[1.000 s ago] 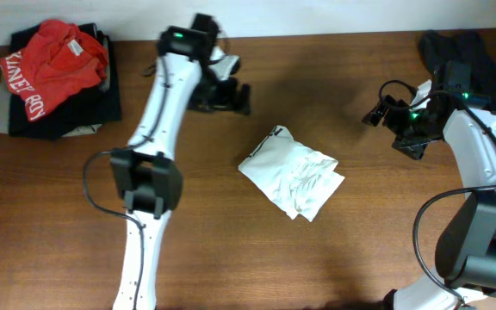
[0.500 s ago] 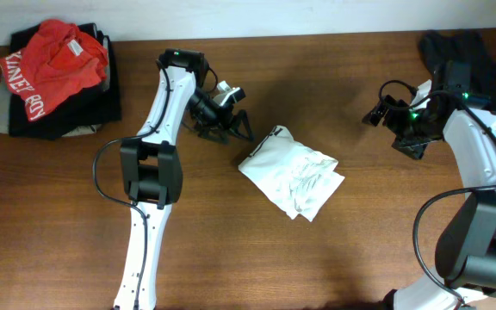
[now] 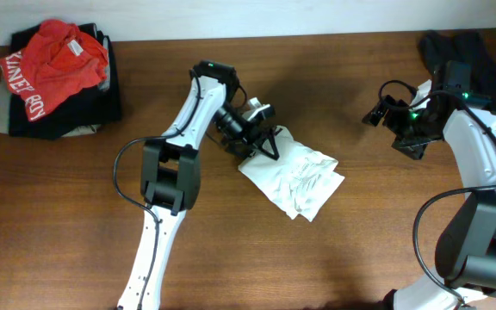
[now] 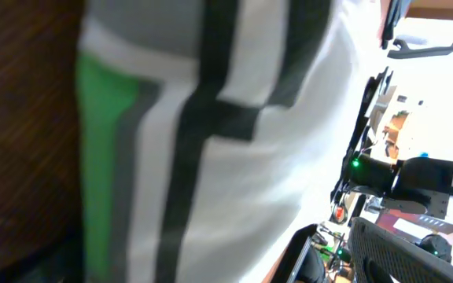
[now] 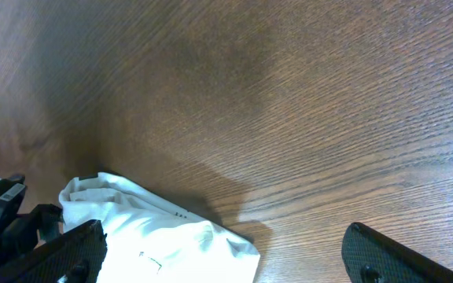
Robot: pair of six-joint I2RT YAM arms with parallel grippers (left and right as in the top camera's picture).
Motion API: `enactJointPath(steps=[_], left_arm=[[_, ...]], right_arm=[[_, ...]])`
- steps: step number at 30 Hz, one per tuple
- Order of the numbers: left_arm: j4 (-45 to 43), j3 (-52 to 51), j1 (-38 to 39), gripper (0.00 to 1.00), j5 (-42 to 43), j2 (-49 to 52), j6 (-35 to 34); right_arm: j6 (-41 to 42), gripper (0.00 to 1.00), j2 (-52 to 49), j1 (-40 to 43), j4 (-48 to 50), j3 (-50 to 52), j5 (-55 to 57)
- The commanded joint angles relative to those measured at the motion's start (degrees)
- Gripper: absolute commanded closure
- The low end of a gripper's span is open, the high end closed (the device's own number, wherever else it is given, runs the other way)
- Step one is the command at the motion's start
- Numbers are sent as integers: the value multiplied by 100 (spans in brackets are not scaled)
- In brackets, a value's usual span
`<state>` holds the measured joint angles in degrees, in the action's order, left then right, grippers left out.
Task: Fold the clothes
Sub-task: 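Grasp the folded white shirt bundle's left edge with the left gripper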
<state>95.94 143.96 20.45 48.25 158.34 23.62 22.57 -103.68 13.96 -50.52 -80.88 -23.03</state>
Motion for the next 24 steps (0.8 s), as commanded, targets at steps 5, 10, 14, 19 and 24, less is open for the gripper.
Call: enactJointPath(steps=[5, 10, 14, 19, 24], left_arm=[[-350, -229, 264, 1, -450, 302, 173], [-560, -229, 378, 1, -450, 302, 133], [-682, -229, 498, 20, -452, 302, 133], [-835, -229, 662, 41, -455, 302, 133], [-1027, -229, 791, 42, -455, 302, 133]], right_arm=[[39, 1, 24, 17, 0, -105, 35], [39, 1, 24, 17, 0, -105, 35], [42, 1, 24, 17, 0, -105, 37], [39, 1, 24, 17, 0, -105, 35], [39, 1, 24, 17, 0, -105, 35]])
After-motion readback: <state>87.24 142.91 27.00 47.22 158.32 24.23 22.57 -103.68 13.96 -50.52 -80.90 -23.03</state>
